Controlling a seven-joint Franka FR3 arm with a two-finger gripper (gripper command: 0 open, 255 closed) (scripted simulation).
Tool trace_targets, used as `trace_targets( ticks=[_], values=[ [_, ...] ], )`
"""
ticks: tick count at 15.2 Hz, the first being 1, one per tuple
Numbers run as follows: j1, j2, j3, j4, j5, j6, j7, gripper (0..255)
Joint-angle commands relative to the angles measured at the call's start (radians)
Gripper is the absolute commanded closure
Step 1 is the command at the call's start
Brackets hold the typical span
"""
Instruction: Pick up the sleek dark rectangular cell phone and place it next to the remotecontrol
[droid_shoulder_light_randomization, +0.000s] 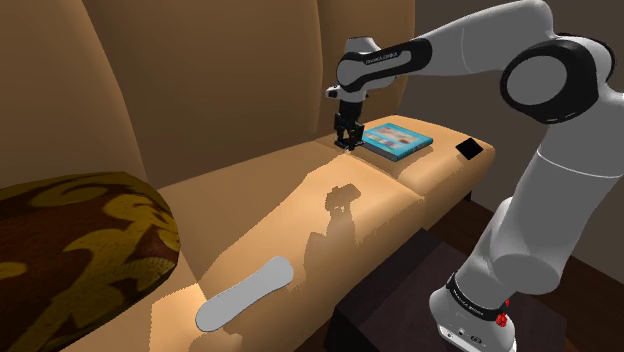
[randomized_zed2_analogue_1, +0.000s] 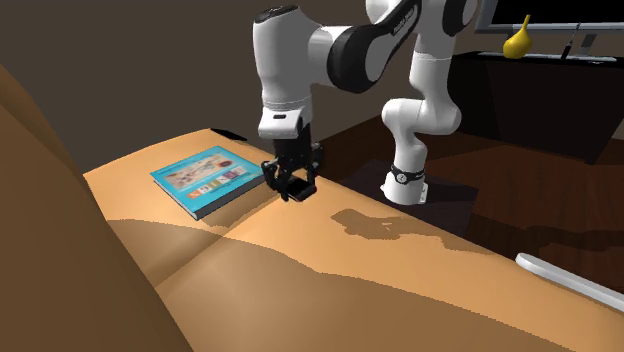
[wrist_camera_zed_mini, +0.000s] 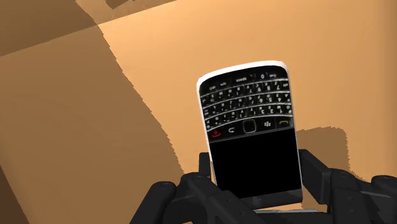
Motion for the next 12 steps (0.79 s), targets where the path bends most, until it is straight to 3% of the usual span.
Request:
trace_targets(
  ticks=[1,12],
  values=[
    [0.027,-0.028,0.020,-0.037,-0.007,0.011,0.051,255],
    [0.164,-0.119,0.149,-0.145,-0.010,0.037,0.318,255]
  ],
)
